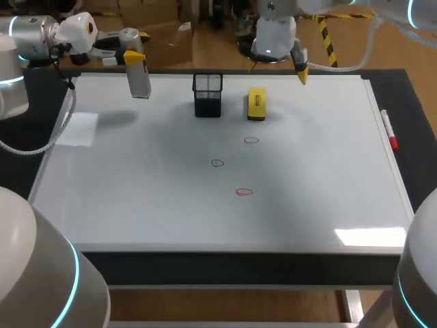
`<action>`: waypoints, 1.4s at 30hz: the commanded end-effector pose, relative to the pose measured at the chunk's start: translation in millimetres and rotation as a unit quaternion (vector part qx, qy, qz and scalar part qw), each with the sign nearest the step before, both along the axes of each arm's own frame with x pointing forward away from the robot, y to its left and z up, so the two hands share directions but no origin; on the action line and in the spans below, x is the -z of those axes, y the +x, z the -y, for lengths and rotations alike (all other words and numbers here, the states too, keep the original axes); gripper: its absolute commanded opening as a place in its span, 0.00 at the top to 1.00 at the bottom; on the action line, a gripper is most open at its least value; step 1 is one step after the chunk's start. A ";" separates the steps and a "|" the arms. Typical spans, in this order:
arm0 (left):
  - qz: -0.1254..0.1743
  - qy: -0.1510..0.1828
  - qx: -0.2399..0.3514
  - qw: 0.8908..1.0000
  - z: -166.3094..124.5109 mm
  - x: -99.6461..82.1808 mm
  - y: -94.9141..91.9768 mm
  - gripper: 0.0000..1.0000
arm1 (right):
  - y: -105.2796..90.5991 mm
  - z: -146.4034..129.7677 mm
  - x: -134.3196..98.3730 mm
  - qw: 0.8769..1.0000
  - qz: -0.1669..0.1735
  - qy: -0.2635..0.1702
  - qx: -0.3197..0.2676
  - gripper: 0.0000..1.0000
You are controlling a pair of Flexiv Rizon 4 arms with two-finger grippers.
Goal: Pick up the inspection probe, press it on each red-marked spot on the whiteboard one by one, put down the probe, pick up the eraser, and wipe off all the red marks.
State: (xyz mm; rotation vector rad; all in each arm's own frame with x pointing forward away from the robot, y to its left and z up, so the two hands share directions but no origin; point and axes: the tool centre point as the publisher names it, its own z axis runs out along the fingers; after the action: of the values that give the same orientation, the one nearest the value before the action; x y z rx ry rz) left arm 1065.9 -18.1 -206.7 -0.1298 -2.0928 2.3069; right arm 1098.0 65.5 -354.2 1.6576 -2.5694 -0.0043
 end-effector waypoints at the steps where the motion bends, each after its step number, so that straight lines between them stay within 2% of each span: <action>1: 0.000 0.000 0.001 1.000 -0.4 -1.3 0.3 1.00 | -5.6 -12.1 6.4 0.997 0.007 0.012 -0.075 0.00; 13: 0.000 0.000 0.001 1.000 -0.4 -1.3 0.3 1.00 | -12.6 -30.9 30.1 0.987 0.007 0.052 -0.154 0.00; 20: 0.000 0.000 0.001 1.000 -0.4 -1.3 0.3 1.00 | -14.9 -41.5 41.2 0.984 -0.004 0.047 -0.173 0.00; 27: 0.000 0.000 0.001 1.000 -0.4 -1.3 0.3 1.00 | -18.0 -44.3 55.5 0.985 -0.026 0.051 -0.161 0.00; 42: 0.000 0.000 0.001 1.000 -0.4 -1.3 0.3 1.00 | -15.8 -40.2 70.1 0.987 -0.026 0.044 -0.149 0.00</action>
State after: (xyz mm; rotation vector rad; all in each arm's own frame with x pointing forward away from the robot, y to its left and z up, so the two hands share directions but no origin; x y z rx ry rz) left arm 1065.9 -18.0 -206.8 -0.1299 -2.0928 2.3069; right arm 1079.0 104.4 -423.4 2.0329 -2.2923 -0.1454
